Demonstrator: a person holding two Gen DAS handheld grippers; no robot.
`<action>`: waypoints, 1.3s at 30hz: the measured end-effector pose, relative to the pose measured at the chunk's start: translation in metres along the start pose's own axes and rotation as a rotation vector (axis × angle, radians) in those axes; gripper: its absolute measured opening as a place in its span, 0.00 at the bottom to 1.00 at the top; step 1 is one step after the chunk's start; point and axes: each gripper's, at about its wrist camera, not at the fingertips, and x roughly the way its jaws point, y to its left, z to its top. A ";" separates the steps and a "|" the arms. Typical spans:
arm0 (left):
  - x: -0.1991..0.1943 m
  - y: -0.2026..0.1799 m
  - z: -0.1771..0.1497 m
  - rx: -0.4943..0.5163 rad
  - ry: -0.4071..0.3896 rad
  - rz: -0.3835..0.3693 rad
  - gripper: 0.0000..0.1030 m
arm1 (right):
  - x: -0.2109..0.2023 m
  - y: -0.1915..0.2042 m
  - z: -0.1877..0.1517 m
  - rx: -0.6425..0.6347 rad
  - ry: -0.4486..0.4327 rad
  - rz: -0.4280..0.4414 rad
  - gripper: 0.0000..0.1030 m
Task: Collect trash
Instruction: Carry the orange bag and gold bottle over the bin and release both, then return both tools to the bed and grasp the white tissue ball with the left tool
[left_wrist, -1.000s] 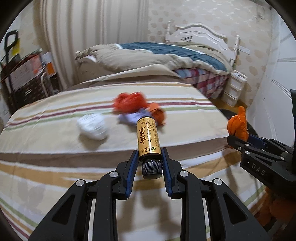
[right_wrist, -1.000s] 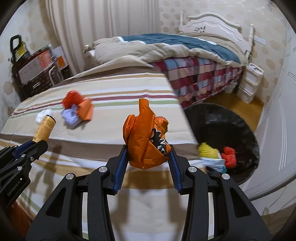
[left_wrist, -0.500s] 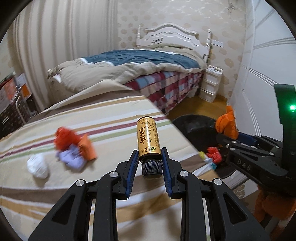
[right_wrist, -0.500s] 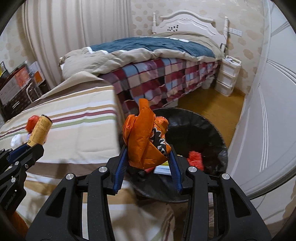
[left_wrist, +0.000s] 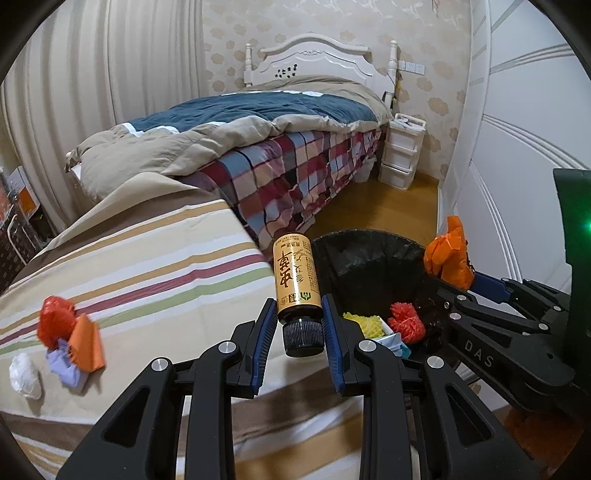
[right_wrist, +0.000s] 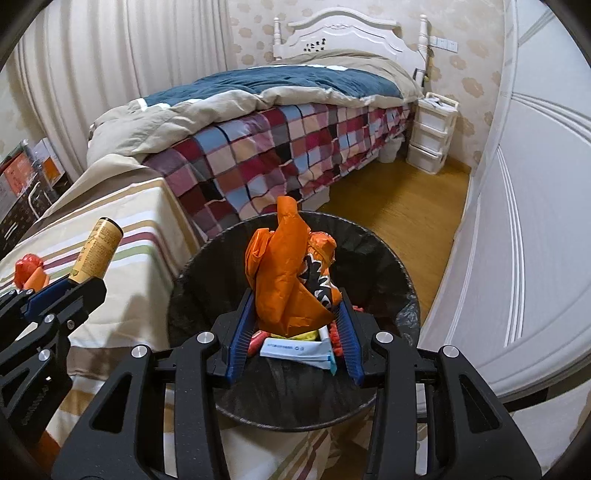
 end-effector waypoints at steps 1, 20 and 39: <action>0.004 -0.001 0.001 0.002 0.003 0.002 0.27 | 0.002 -0.003 0.000 0.004 0.002 -0.002 0.40; 0.033 -0.020 0.009 0.007 0.028 0.046 0.57 | 0.020 -0.028 0.002 0.053 0.010 -0.044 0.58; -0.018 0.038 -0.016 -0.084 -0.013 0.157 0.77 | -0.012 0.015 -0.010 0.034 -0.018 0.026 0.72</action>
